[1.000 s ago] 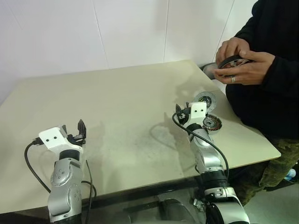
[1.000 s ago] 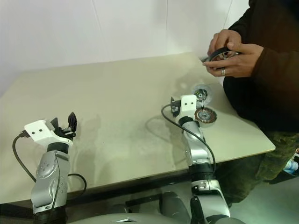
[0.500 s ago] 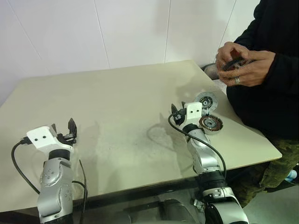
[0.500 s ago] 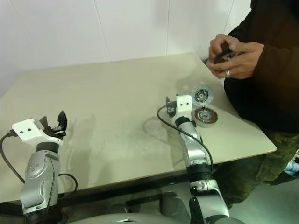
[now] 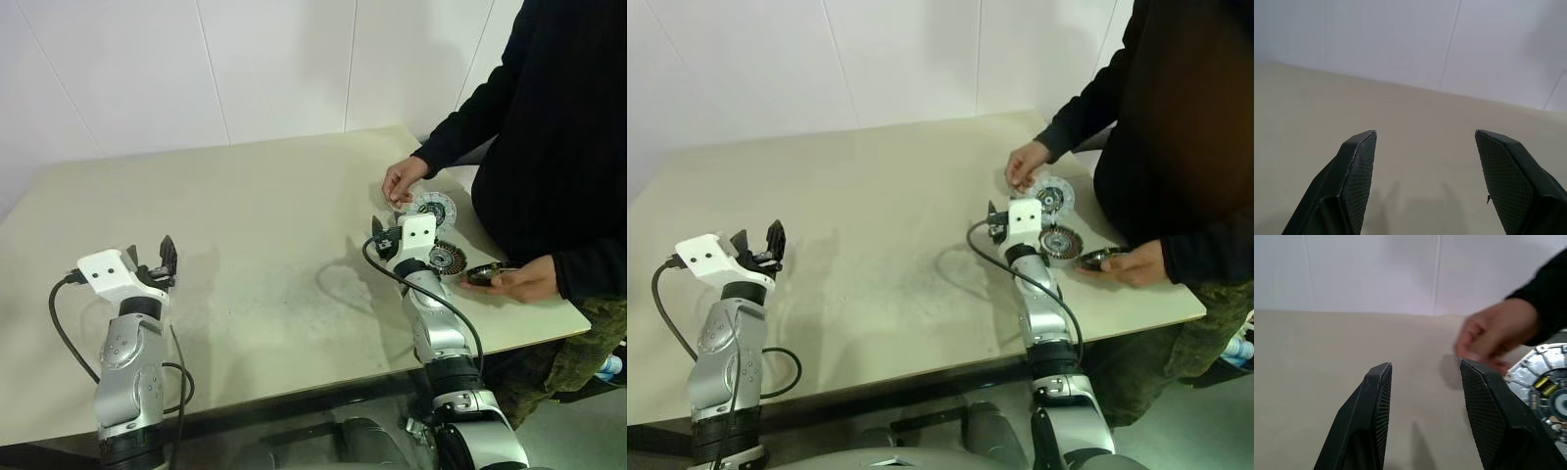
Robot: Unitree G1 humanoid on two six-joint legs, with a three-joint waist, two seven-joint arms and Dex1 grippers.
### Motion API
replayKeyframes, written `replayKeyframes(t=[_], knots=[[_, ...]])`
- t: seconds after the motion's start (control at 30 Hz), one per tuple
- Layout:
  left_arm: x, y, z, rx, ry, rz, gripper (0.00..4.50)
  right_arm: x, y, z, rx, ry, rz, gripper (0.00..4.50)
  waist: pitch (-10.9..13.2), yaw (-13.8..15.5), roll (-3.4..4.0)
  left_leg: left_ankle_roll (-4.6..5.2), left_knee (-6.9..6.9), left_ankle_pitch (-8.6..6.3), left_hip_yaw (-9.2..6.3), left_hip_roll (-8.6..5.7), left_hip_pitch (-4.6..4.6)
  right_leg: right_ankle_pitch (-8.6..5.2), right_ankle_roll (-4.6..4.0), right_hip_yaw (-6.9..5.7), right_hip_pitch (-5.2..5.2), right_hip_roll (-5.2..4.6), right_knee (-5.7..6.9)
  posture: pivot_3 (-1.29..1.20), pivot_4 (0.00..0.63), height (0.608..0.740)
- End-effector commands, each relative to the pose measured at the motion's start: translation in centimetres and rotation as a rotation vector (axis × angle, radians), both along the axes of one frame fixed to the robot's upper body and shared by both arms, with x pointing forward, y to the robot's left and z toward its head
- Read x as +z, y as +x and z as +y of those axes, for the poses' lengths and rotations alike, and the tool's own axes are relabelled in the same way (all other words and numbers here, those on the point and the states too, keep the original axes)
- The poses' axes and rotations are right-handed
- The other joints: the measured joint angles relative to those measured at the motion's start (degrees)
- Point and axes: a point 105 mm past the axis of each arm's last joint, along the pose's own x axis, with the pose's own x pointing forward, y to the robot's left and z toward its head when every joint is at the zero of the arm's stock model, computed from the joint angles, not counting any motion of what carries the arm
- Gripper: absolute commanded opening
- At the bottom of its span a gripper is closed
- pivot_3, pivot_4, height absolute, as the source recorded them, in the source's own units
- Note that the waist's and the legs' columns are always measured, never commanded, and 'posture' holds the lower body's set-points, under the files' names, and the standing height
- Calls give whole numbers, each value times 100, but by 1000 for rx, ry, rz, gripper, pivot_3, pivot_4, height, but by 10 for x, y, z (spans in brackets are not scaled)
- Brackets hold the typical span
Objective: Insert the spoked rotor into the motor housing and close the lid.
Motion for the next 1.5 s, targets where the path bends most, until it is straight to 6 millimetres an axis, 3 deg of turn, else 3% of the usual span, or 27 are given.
replayKeyframes(t=[0.03, 0.5, 0.9, 1.37, 1.5], knots=[[10, 0, -7, -30, 30, -31, 3441, 19, -2, -1, -11, 20, -65, 2252, 0, 4, 0, 0, 0, 0, 0, 0, -1, 0, 0, 0, 0, 0, 0, 0, 0, 740], [-1, -10, -16, -60, 11, 20, 3441, 20, -26, -15, -25, 11, -33, 2252, 0, 6, 0, 0, 2, 0, 0, 0, 0, -2, -1, 0, 1, 0, 0, 0, 0, 740], [-12, -16, -26, -68, -20, 41, 3441, 21, -34, -23, -18, -7, -7, 2252, 0, 7, -1, 0, 1, 0, 2, 0, -1, -2, 0, 0, 0, 0, -3, 0, 0, 740], [1, 3, -21, -78, 20, 2, 3441, 25, -19, -30, -47, -7, -36, 2252, 0, 5, -2, 0, 0, 0, 3, -1, 0, -3, 0, 1, 0, 1, -3, 0, 0, 740], [0, 2, -18, -70, 5, -4, 3441, 26, -19, -23, -33, -1, -45, 2252, 0, 8, -2, 0, -4, 0, 3, -1, -1, -2, 0, 1, -1, 0, -5, 0, 0, 740]])
